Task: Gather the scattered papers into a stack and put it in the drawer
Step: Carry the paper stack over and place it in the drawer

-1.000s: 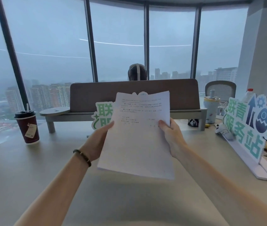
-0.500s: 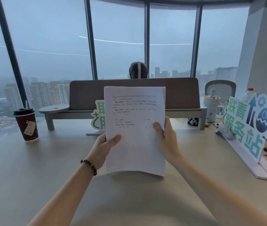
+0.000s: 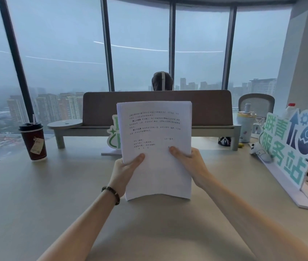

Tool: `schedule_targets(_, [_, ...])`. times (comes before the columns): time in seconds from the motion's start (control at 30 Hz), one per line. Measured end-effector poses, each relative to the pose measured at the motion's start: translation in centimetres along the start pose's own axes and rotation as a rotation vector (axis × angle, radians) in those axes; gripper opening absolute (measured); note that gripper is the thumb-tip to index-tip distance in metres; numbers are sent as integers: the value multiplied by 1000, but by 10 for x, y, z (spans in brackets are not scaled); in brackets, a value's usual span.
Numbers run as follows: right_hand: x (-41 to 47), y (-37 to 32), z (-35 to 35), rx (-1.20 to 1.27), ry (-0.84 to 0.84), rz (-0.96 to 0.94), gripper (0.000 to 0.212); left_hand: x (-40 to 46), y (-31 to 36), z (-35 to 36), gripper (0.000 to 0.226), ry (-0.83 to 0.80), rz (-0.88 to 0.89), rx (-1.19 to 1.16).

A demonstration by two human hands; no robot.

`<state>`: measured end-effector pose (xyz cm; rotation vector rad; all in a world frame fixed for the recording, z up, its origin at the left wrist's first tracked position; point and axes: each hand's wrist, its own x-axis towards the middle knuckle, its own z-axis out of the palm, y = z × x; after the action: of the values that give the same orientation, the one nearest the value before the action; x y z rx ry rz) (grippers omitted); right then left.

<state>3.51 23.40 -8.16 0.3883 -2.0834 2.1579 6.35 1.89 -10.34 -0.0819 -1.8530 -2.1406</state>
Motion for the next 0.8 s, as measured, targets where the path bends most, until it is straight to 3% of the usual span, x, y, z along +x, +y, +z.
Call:
schedule_targets(0.47, [4,5,8,66,-16,-27,27,8,3,-3,8,124,78,90])
schedule_targets(0.57, [2,16,9,-17,-43,-27,32,8,-3,-8,8,80,43,134])
schedule_targets(0.67, [5,13,7,-159,-41,-38,21,10,2,-12,8,39,23,183])
schedule_targets(0.8, [10,3,2,-302,-44,-62,31,12,11,-25,32,-125,-7,159])
